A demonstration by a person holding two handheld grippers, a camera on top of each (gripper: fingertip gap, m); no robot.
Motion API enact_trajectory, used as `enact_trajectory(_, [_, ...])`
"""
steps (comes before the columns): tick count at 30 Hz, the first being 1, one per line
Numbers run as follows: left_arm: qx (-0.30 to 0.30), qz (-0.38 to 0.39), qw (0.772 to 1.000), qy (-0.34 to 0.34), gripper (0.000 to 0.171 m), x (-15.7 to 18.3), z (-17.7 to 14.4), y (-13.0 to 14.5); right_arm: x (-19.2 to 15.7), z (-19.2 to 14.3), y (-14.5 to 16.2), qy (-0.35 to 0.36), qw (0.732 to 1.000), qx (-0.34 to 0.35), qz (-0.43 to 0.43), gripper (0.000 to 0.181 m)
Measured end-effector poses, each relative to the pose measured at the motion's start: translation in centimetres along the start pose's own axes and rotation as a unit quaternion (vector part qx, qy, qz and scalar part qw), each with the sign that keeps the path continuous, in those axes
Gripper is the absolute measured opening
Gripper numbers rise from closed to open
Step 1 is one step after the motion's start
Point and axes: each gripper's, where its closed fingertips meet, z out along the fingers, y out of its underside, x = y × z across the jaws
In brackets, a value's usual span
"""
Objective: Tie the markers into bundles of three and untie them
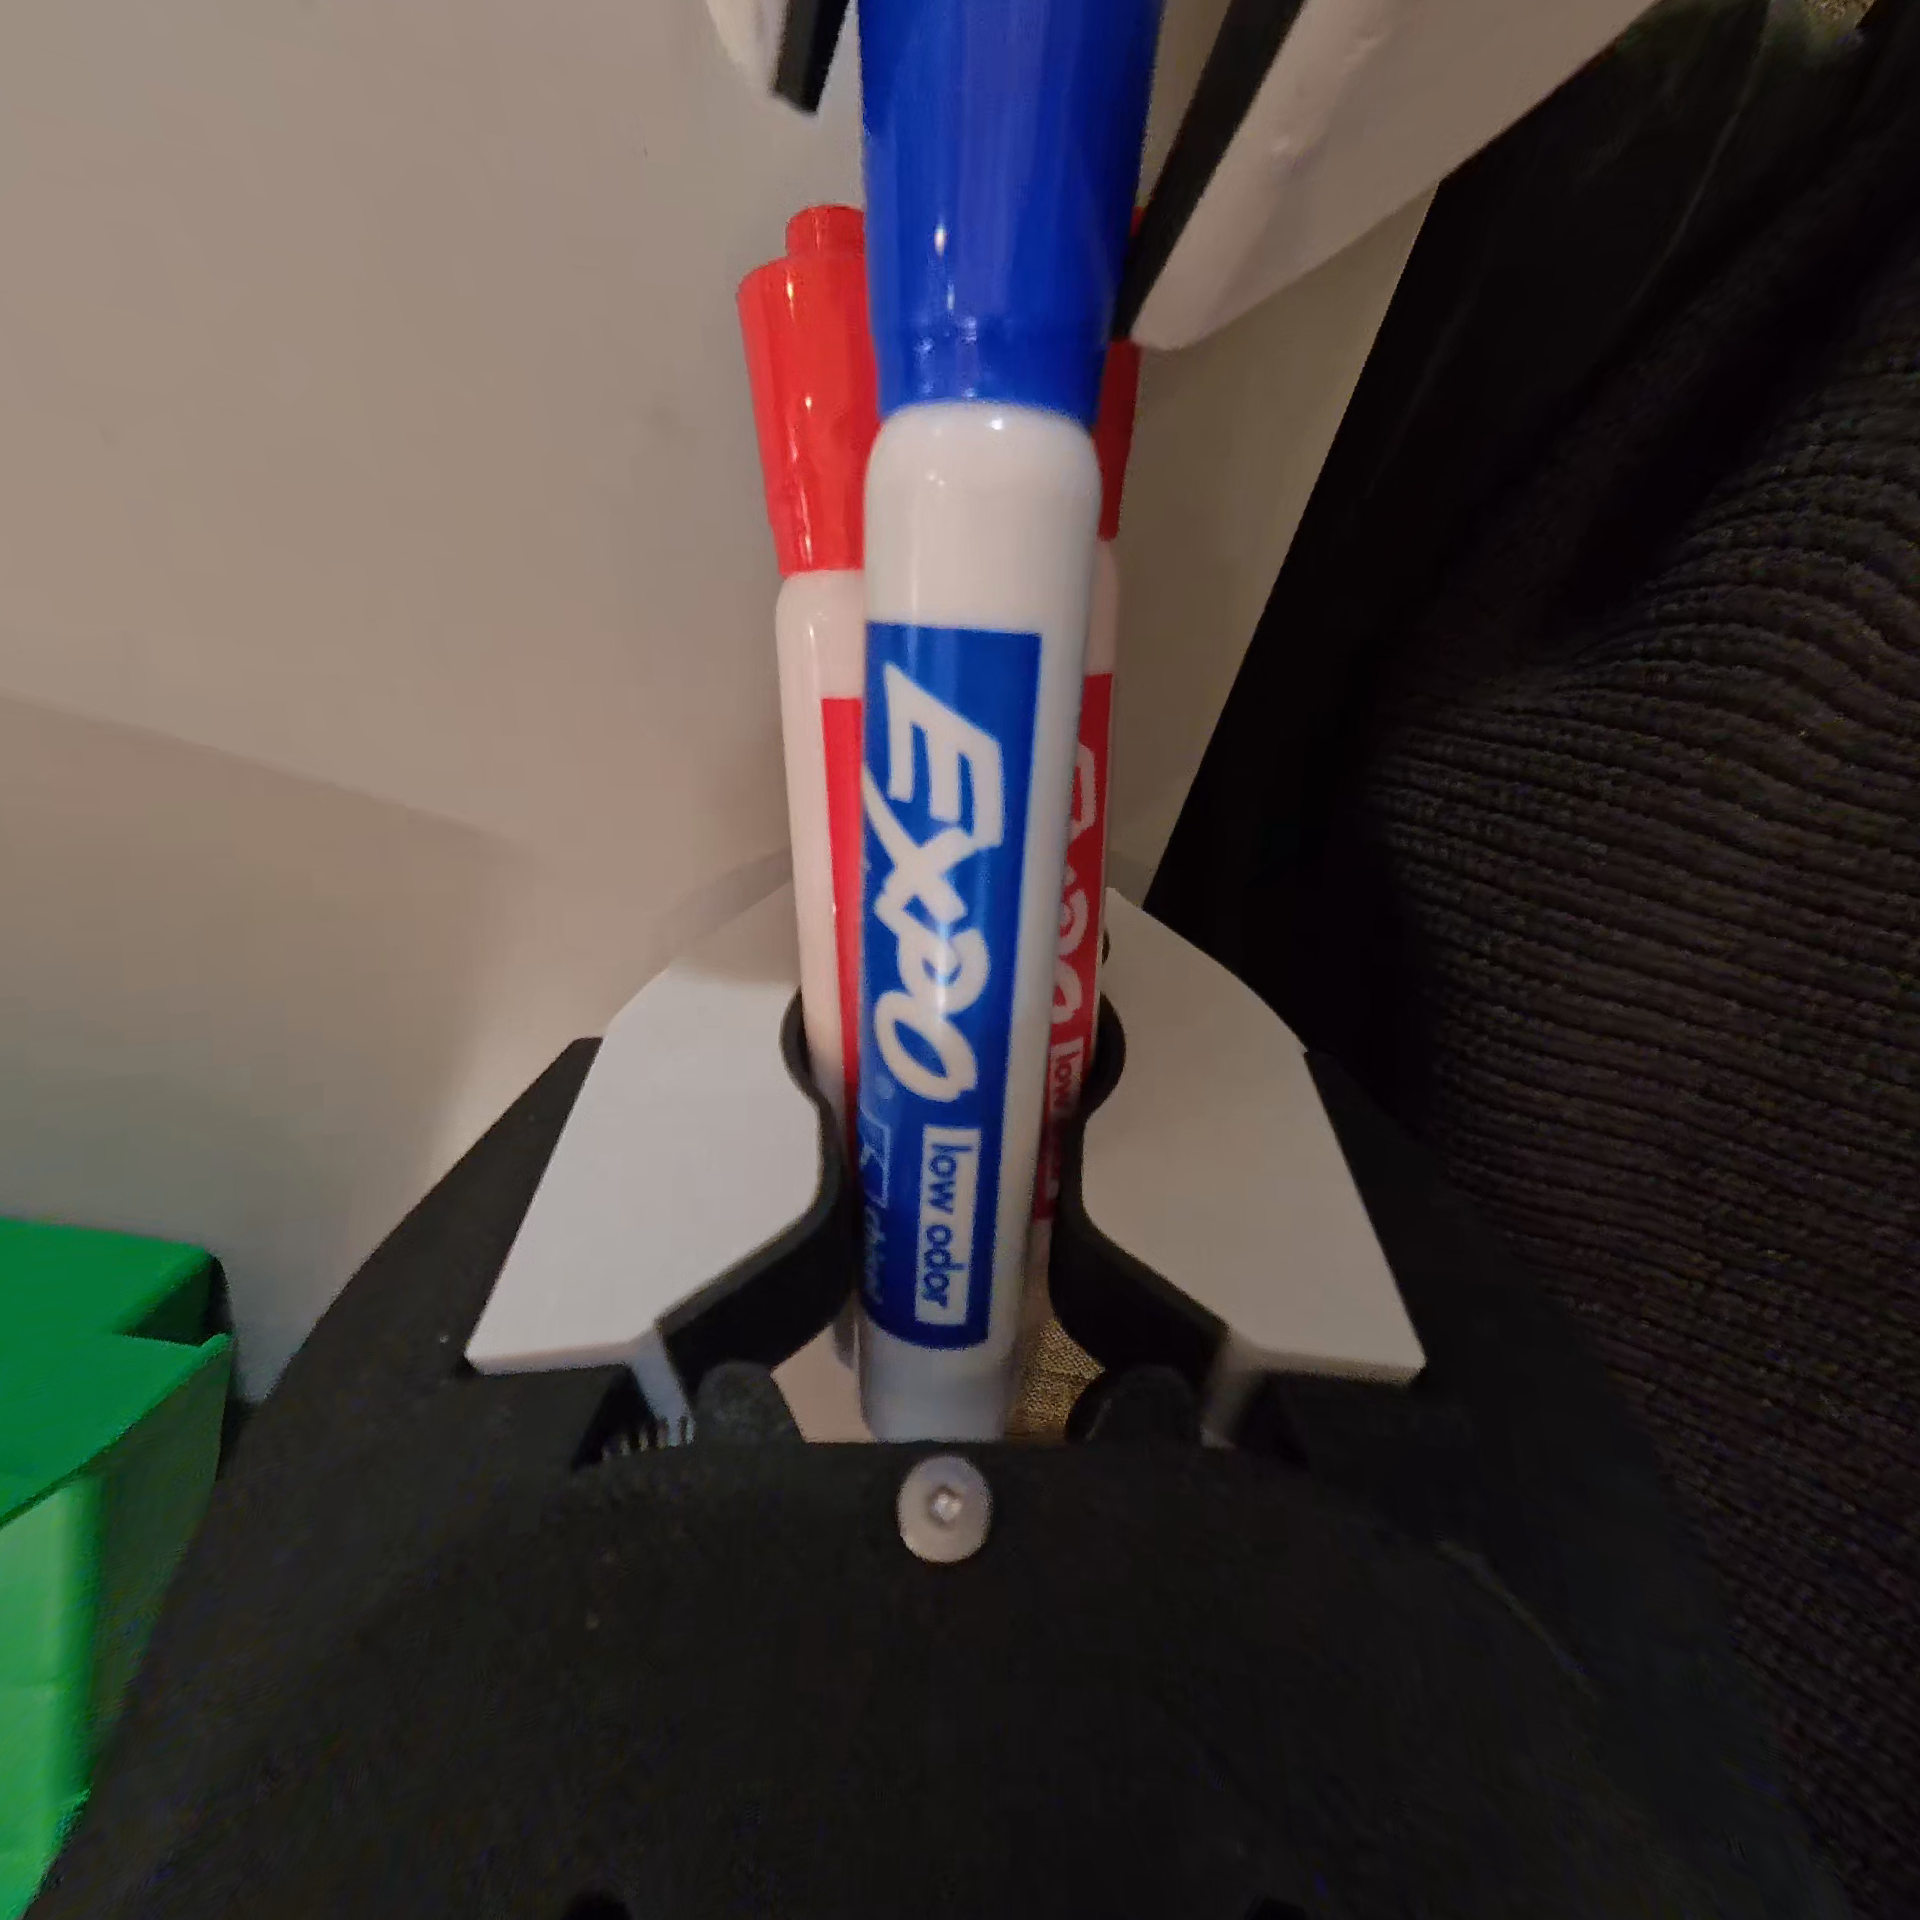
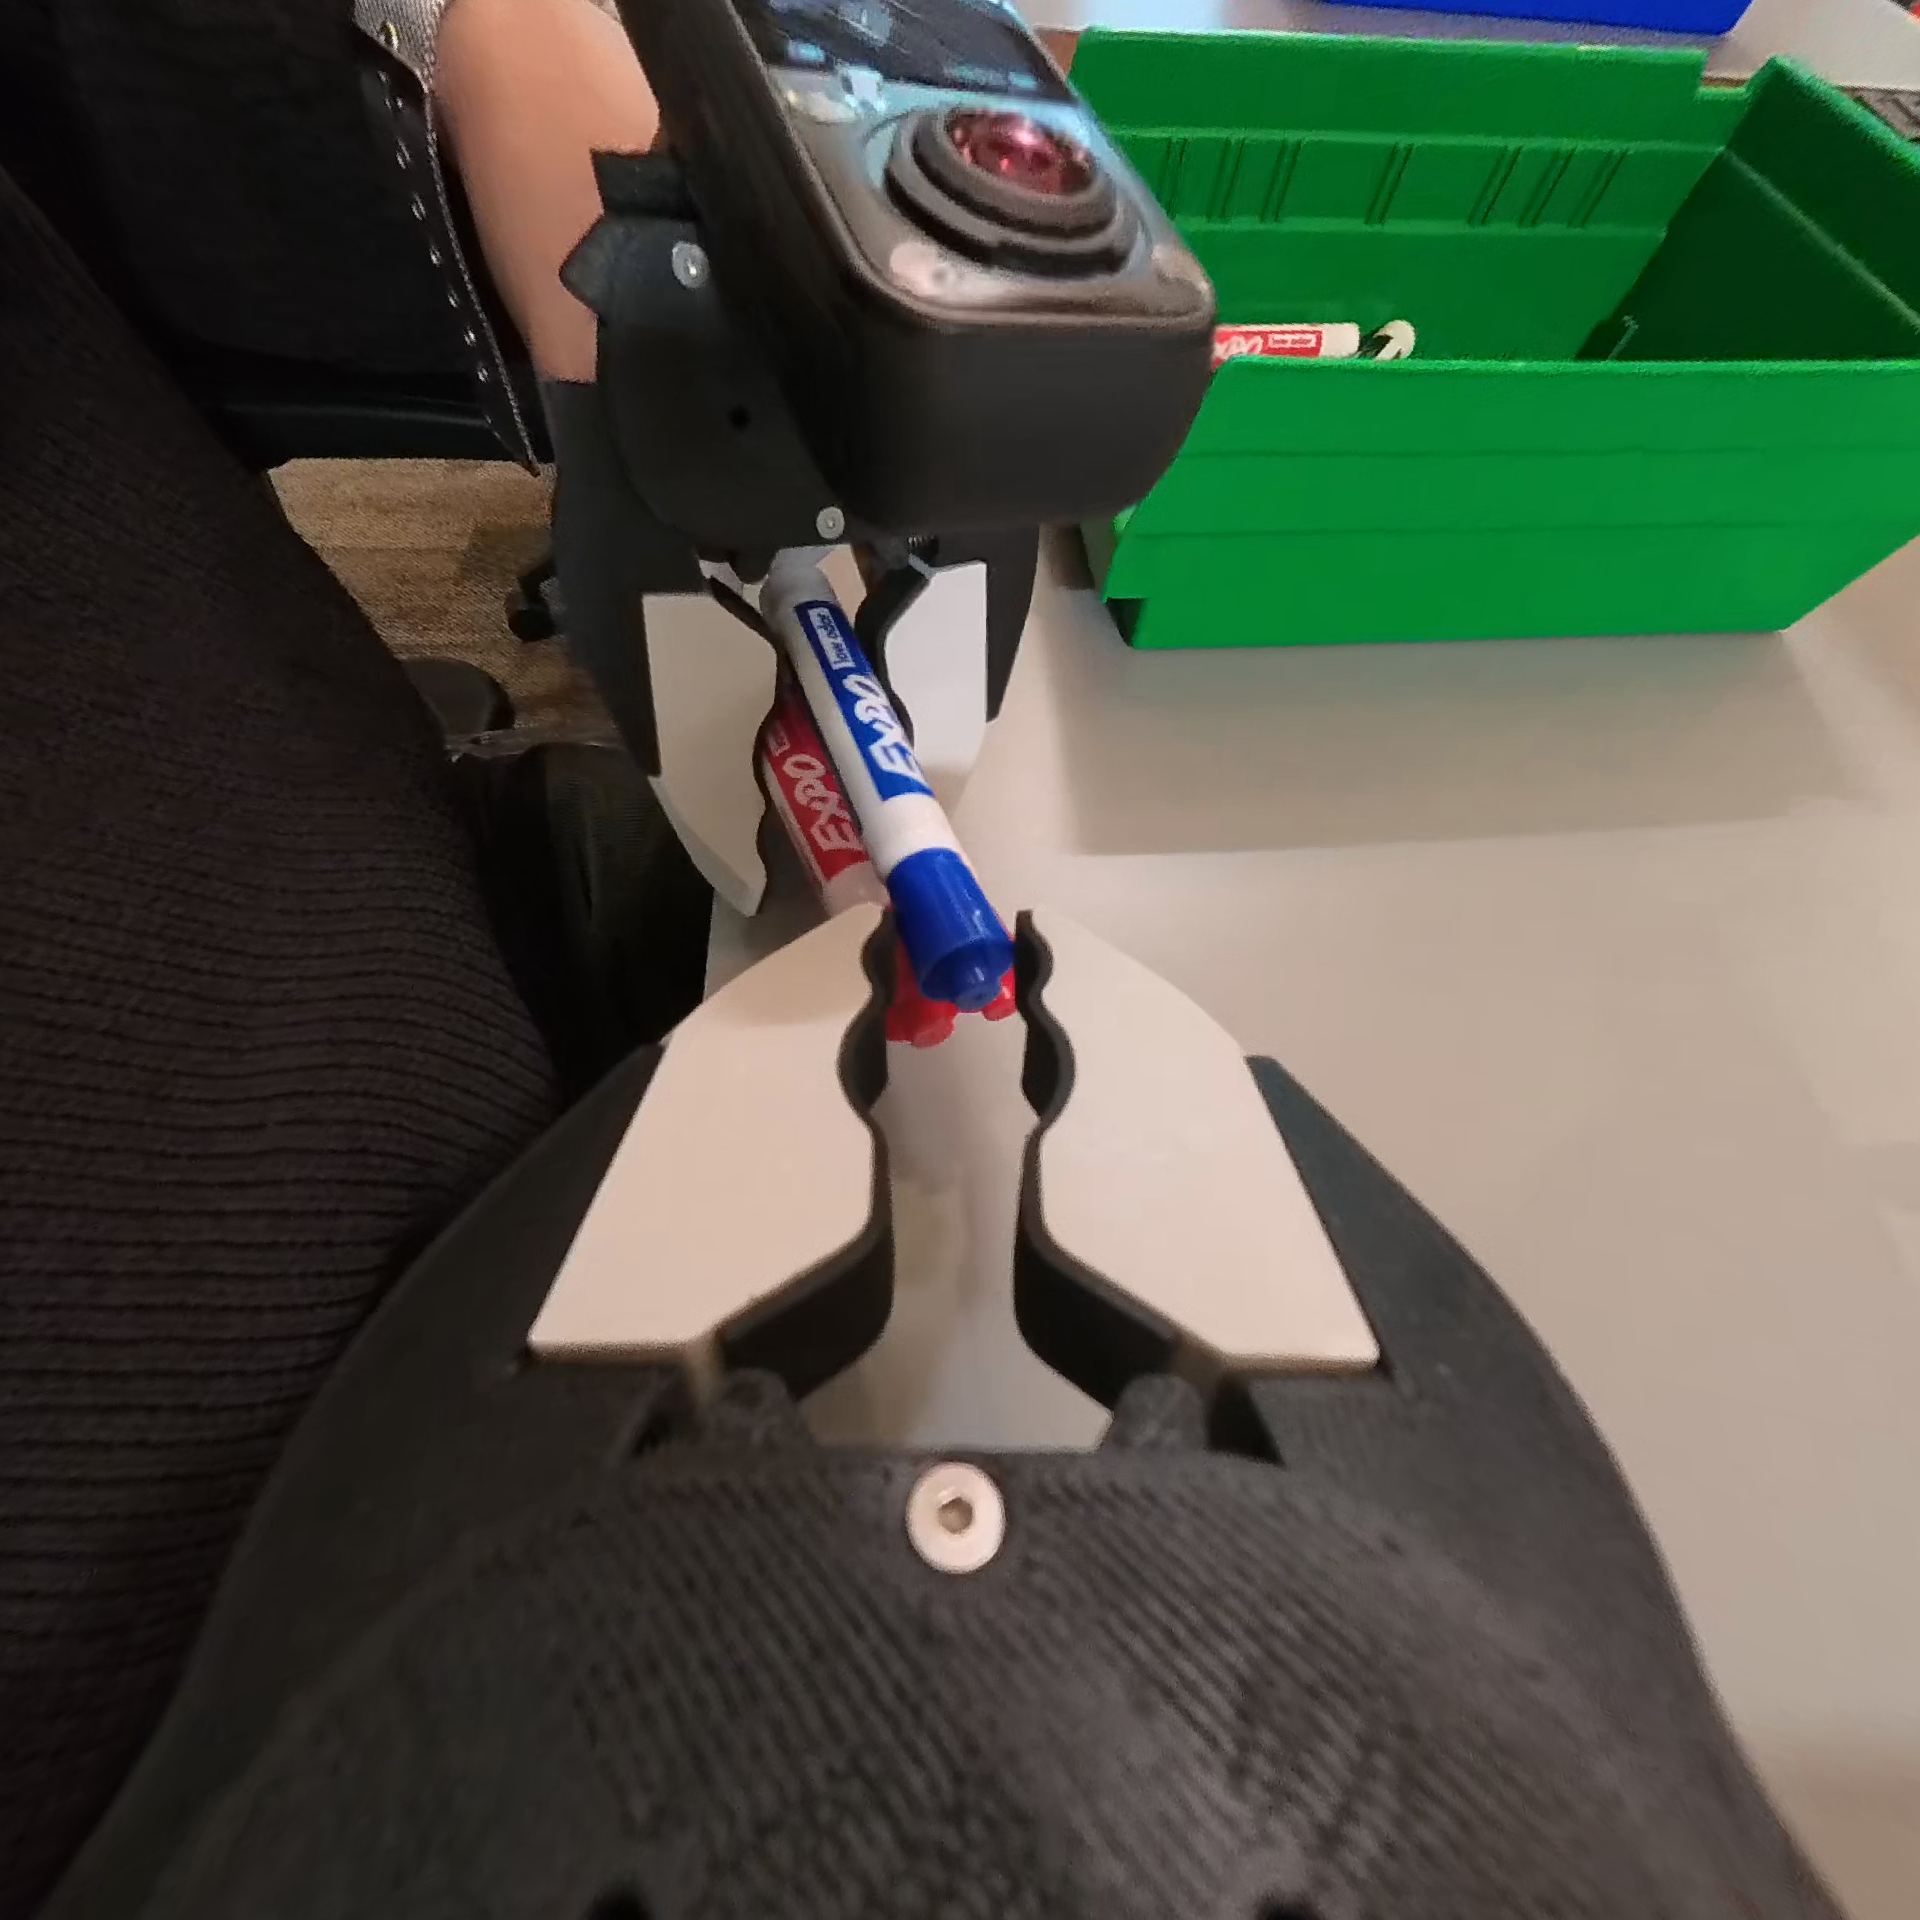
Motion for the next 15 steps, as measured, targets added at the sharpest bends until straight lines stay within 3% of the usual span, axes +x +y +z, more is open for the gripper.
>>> enact_trajectory(15, [0.006,-0.004,1.000,0.009,0.045,0.0,-0.1,0.2,-0.6,-0.6,-1.8,0.005,1.000,0.014,-0.009,0.021])
